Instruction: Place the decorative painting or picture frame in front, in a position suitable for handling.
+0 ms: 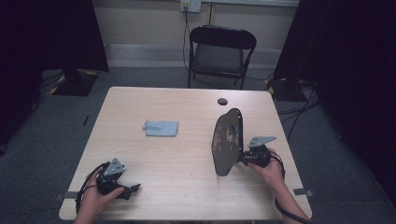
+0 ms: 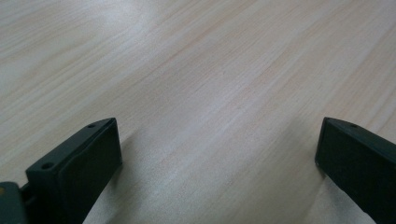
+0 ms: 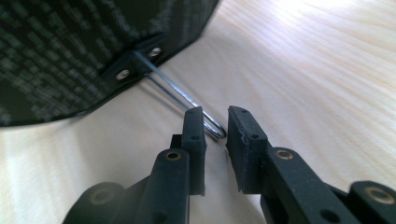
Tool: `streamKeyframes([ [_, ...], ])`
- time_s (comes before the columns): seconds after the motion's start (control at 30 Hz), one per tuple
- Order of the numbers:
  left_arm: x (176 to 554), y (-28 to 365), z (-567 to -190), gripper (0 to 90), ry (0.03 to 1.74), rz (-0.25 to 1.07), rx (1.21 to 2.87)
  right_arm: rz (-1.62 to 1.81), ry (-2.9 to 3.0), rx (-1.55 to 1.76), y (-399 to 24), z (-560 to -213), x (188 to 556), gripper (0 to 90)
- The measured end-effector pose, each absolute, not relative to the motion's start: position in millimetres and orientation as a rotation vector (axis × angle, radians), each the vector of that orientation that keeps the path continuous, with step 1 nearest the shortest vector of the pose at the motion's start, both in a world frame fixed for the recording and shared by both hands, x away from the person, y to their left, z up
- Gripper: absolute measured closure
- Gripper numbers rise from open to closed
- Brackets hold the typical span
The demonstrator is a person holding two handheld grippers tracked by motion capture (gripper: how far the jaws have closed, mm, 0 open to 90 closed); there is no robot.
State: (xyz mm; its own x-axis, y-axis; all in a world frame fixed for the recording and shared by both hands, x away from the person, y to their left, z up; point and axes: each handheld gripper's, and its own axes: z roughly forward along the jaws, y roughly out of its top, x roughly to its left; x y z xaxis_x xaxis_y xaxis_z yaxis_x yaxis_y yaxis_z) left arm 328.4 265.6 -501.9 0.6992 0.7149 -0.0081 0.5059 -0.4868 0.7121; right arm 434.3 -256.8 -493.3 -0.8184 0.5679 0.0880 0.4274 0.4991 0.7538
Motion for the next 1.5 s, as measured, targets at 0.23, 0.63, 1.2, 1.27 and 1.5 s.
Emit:
streamKeyframes([
  [0.23,329,265,-502,0.0,0.926,0.377,2.194,1.256,2.516,0.950,-257,-490,425,68.2],
  [0.63,329,265,-502,0.0,0.926,0.377,2.193,1.326,2.517,0.887,-247,-472,362,47.6],
  [1.2,330,264,-502,0.0,0.926,0.378,2.192,1.386,2.410,0.947,-227,-439,331,32.5],
  [1.27,330,265,-502,0.0,0.925,0.378,2.194,1.416,2.385,0.956,-225,-434,332,32.4],
  [1.5,330,265,-502,0.0,0.925,0.377,2.194,1.430,2.339,0.988,-210,-429,337,35.0],
])
